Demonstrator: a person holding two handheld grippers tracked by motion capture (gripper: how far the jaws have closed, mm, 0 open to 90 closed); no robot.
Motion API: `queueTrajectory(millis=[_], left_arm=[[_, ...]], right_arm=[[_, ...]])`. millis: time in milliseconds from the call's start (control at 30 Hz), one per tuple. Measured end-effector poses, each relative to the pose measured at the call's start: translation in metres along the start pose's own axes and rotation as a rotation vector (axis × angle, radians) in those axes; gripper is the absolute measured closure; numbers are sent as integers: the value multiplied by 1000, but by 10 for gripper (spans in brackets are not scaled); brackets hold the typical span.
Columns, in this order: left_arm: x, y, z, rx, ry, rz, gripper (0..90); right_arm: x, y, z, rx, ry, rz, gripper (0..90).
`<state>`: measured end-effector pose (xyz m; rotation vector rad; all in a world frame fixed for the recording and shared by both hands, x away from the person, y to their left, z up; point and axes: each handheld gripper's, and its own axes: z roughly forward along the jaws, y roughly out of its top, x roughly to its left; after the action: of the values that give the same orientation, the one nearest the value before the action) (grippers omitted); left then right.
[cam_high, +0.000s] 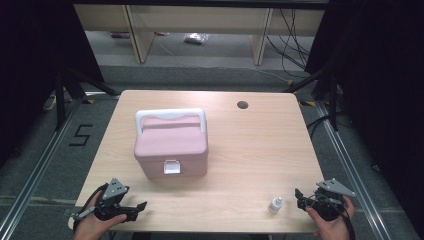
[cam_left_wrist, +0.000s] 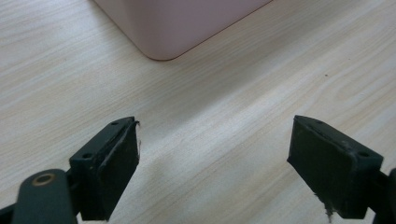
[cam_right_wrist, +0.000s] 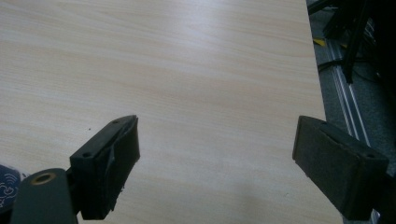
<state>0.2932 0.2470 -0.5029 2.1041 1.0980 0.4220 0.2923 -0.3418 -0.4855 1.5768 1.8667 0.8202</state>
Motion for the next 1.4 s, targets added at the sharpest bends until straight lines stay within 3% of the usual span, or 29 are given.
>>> queueTrajectory(millis=[100, 133, 167, 200, 267, 300, 333, 400, 467, 500, 600, 700, 733, 833, 900, 1000, 1100, 1133, 1233, 1267, 1300, 1333, 1367, 1400], left_arm=[[0, 0, 1, -13, 5, -14, 155], [1, 0, 1, -1, 20, -2, 155], [1, 0, 1, -1, 20, -2, 156], [1, 1, 1, -12, 12, -15, 156], [1, 1, 0, -12, 22, -16, 158], [2, 2, 0, 0, 35, -7, 164], [6, 4, -3, 33, 48, 21, 164], [9, 6, -3, 31, 60, 12, 166], [10, 7, -3, 24, 63, 2, 169], [12, 9, -5, 25, 66, -4, 169], [18, 15, -8, 14, 95, -8, 169], [23, 19, -8, 16, 93, -12, 175], [23, 19, -8, 16, 93, -12, 186], [29, 22, -4, 21, 94, -32, 200], [34, 26, -1, 17, 83, -50, 230], [40, 32, 0, 21, 93, -37, 256], [43, 36, 0, 13, 92, -45, 275], [45, 38, 0, 18, 92, -44, 281], [50, 43, 1, 17, 96, -48, 298], [51, 44, 2, 15, 91, -57, 308], [51, 46, 3, 5, 94, -58, 317], [51, 47, 5, -14, 101, -80, 317], [54, 49, 3, 10, 93, -54, 323], [53, 50, 5, -11, 99, -74, 330]], right_arm=[[0, 0, 1, 5, -17, 3, 157], [-4, 1, 1, -7, -16, -44, 156], [-4, 1, 1, -7, -16, -44, 156], [-1, 0, 1, -1, 3, -3, 156], [-1, 1, 0, 12, 3, -1, 156], [1, 1, -2, 28, -5, 25, 156], [-5, 2, 0, 7, 8, -34, 156], [-6, 2, 1, -20, 10, -38, 156], [-6, 4, 1, -5, 15, -36, 156], [-4, 4, 2, -6, 1, -10, 156], [-9, 7, 3, -10, 22, -27, 156], [-12, 10, 5, -21, 45, -25, 157], [-8, 11, 4, -5, 31, 20, 158], [-14, 16, 6, -26, 25, -35, 161], [-15, 19, 8, -41, 27, -35, 167], [-16, 26, 8, -34, 55, -20, 186], [-13, 30, 10, -29, 51, -1, 215], [-16, 34, 14, -35, 61, -43, 230], [-15, 39, 17, -31, 72, -60, 253], [-12, 41, 18, -26, 70, -34, 257], [-10, 47, 22, -37, 80, -77, 288], [-10, 47, 22, -37, 80, -77, 288], [-9, 50, 23, -39, 94, -90, 303], [-6, 53, 25, -35, 105, -97, 313]])
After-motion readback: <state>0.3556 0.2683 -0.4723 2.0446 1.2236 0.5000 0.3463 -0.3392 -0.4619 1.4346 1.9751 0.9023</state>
